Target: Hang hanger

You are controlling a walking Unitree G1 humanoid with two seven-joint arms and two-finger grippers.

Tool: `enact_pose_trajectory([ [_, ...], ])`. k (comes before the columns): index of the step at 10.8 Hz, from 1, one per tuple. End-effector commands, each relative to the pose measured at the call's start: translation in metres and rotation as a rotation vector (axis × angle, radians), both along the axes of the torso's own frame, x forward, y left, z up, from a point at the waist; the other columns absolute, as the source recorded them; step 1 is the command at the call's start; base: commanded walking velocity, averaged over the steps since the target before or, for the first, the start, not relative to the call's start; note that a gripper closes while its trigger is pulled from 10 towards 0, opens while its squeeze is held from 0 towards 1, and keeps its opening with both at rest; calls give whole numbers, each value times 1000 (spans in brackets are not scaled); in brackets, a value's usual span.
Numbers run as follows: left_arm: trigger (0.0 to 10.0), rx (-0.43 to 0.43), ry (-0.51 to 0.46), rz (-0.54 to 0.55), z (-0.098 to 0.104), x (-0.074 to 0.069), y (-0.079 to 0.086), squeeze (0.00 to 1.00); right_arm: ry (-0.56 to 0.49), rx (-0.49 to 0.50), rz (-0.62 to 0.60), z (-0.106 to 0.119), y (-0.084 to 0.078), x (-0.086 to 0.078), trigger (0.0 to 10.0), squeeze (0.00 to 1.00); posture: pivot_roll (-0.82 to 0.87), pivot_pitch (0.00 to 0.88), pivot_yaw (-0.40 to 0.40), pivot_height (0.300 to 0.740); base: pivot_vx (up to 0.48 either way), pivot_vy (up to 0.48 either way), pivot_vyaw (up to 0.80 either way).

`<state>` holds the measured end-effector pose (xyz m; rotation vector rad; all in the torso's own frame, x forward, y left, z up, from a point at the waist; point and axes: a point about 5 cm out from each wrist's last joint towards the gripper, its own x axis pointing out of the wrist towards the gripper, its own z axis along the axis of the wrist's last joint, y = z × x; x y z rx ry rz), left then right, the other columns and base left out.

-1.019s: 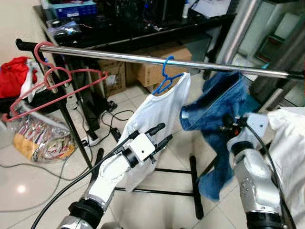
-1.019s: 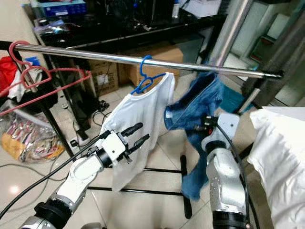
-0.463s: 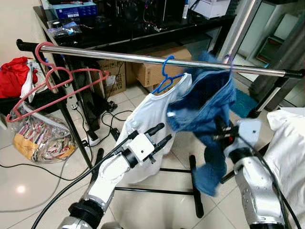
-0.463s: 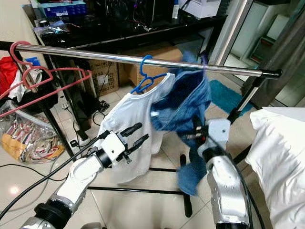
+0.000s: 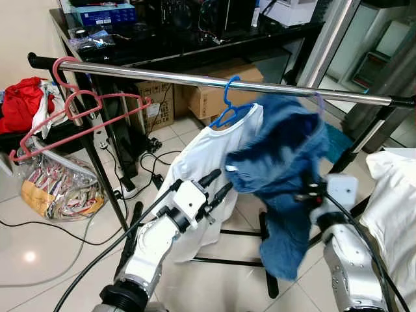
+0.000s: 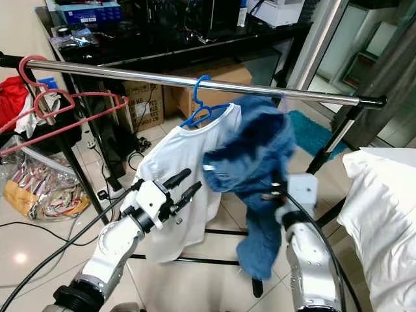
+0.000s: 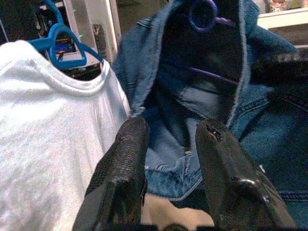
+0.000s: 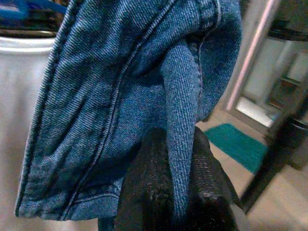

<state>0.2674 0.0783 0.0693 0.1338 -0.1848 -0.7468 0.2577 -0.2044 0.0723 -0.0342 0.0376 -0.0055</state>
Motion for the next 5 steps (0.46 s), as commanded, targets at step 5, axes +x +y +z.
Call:
enact_pose_trajectory([
  [5, 10000, -16, 10, 38, -2, -1, 5, 0, -25, -56, -8, -9, -13, -11, 10000, 0, 149, 1, -82, 740, 0, 0, 0],
])
